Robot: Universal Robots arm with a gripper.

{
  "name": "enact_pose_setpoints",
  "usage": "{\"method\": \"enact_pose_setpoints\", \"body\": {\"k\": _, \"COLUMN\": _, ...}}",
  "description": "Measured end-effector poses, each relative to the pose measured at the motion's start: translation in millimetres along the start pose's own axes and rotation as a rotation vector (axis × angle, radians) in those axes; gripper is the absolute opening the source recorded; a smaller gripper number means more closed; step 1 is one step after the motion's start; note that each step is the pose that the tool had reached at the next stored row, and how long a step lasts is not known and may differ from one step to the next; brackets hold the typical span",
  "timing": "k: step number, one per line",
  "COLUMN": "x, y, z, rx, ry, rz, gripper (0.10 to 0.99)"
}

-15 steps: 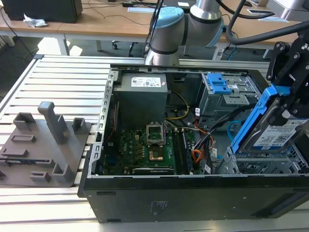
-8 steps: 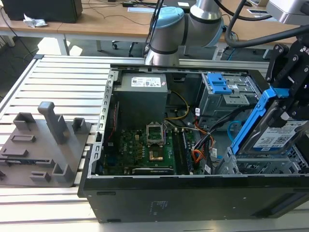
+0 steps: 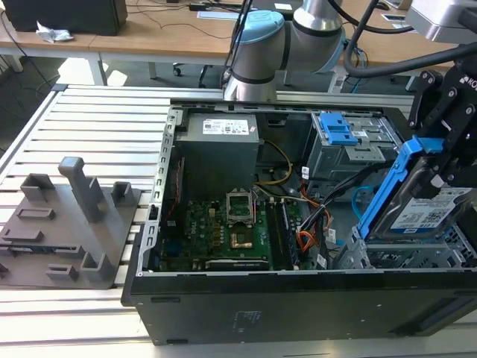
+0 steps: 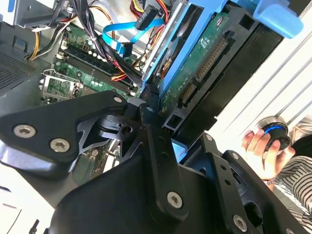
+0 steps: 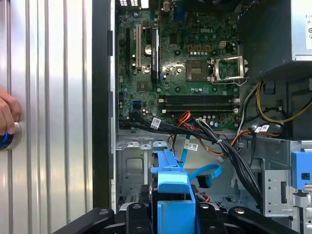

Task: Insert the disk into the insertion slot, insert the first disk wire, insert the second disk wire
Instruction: 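Insert the disk into the insertion slot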

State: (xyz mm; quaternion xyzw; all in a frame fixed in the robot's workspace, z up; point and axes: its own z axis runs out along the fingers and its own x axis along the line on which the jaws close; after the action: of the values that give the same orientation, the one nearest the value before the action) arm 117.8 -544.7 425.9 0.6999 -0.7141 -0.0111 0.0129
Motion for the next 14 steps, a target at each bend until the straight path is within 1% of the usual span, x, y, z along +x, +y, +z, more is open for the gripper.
{"method": "enact_pose_setpoints", "body": {"k": 6, "x": 0.2, "y": 0.4, "z": 0.6, "rx": 0.000, "ry": -0.0001, "rz": 0.011, "gripper": 0.365}}
{"method": "enact_pose_setpoints", "body": {"k": 8, "x": 0.3, "y": 0.4, "z": 3.1, "rx": 0.000, "ry": 0.0000, "rz": 0.011, "gripper": 0.365}}
{"method": "enact_pose_setpoints", "body": {"k": 11, "x": 0.3, "y": 0.2, "z": 10.5, "rx": 0.000, "ry": 0.0000, "rz": 0.012, "gripper": 0.365}}
{"method": "enact_pose_setpoints", "body": {"k": 14, "x": 0.2, "y": 0.0, "z": 13.8, "rx": 0.000, "ry": 0.0000, "rz": 0.012, "gripper": 0.365}}
